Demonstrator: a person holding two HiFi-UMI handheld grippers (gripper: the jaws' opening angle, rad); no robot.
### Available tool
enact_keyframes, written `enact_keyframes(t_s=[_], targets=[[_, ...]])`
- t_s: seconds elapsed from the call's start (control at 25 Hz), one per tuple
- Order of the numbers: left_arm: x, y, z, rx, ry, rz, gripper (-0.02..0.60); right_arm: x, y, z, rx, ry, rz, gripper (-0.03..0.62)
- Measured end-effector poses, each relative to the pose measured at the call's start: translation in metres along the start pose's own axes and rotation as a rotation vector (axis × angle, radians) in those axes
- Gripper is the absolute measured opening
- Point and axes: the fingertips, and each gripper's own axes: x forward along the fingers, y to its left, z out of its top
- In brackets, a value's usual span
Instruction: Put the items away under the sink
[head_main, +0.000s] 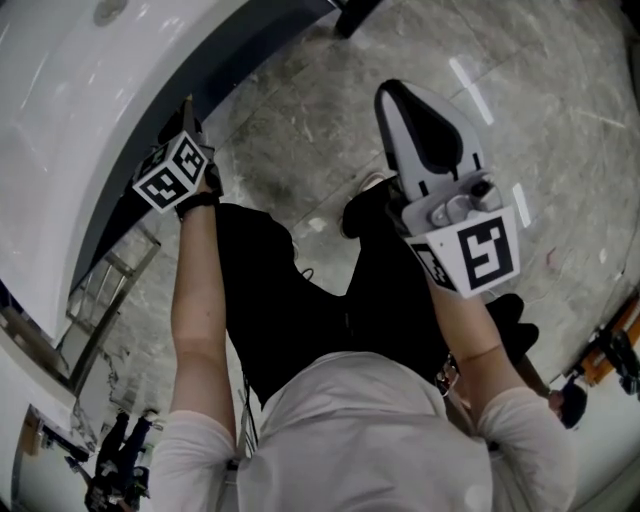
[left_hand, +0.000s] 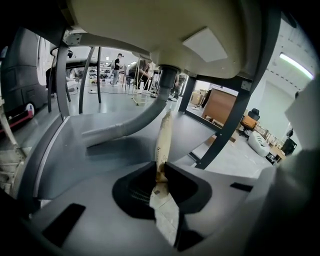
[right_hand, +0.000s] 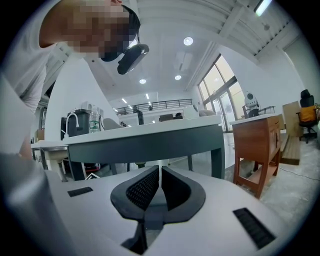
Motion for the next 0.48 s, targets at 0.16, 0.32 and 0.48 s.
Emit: enact_keyframes(t_s=[0.16,0.32,0.48], targets=[[0.011,0.001,0.014,0.015,-0.011,0.024,0.055,-0.004,-0.011,-0.002,0.007,0.007,-0.017,0.041],[0.018,0.007,0.021,0.032,-0.025,0.064,0.057,-0.007,-0.019,-0.006,0.019,0.013,-0.032,0.041],[0.022,0.014,0.027,0.028,-0.055,0.092,0.061,-0.008,-0.022,-0.009,0.023,0.024,-0.029,0.041]])
